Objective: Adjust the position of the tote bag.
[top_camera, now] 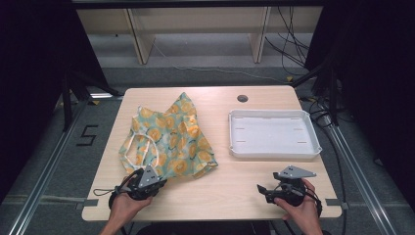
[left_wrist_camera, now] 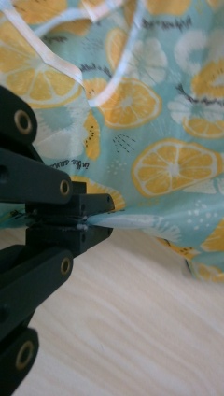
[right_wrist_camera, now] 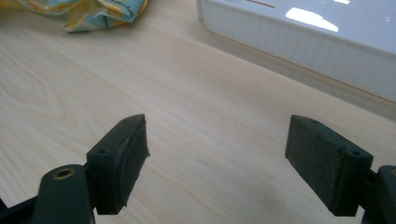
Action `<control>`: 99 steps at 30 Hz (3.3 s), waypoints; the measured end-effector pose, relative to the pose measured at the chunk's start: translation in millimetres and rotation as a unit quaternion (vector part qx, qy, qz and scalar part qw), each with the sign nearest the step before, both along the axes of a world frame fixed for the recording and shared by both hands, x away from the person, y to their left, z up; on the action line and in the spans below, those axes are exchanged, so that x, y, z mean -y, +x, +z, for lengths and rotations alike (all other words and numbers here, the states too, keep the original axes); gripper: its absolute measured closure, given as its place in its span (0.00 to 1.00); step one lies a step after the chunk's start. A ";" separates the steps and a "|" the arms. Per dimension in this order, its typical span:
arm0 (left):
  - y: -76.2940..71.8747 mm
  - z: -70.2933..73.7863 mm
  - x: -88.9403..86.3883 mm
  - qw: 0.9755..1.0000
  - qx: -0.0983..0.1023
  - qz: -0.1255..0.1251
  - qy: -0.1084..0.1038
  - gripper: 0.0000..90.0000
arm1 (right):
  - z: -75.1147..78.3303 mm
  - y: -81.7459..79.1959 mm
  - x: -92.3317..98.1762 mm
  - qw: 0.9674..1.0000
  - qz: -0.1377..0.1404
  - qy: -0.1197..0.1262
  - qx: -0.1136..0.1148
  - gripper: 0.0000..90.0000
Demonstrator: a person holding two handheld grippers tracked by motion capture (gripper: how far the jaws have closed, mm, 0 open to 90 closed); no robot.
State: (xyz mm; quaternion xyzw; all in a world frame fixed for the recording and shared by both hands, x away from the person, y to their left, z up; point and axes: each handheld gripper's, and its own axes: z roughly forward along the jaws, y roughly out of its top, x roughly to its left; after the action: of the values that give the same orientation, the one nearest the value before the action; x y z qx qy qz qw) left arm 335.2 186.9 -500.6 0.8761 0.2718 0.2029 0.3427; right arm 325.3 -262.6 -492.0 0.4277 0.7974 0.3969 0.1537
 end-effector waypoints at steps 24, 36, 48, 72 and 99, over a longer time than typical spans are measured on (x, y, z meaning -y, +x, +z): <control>9.0 1.8 113.6 0.998 -0.024 -0.060 -0.004 0.96 | -0.3 0.1 -3.5 1.000 0.008 -0.002 0.000 0.25; 3.4 14.4 122.3 0.996 -0.046 -0.067 -0.042 0.60 | 0.2 -0.5 -7.5 1.000 0.011 0.004 -0.003 0.25; 35.1 70.9 10.2 0.995 -0.015 0.060 -0.083 0.43 | -0.8 0.0 -7.3 1.000 0.017 -0.005 -0.004 0.25; 142.5 40.3 -104.7 0.951 -0.105 0.250 -0.148 0.29 | -2.2 -1.1 -9.9 1.000 0.014 -0.004 -0.022 0.25; 61.4 9.8 -91.8 0.979 -0.057 0.146 -0.131 0.98 | 2.3 10.2 -48.3 0.998 0.070 0.000 -0.010 0.25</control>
State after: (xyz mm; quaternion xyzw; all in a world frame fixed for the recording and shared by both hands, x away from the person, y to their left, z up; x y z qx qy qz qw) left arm 396.6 278.7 -490.8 0.7845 0.4400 0.1634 0.4052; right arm 335.5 -214.2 -489.7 0.3749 0.8268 0.4026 0.1174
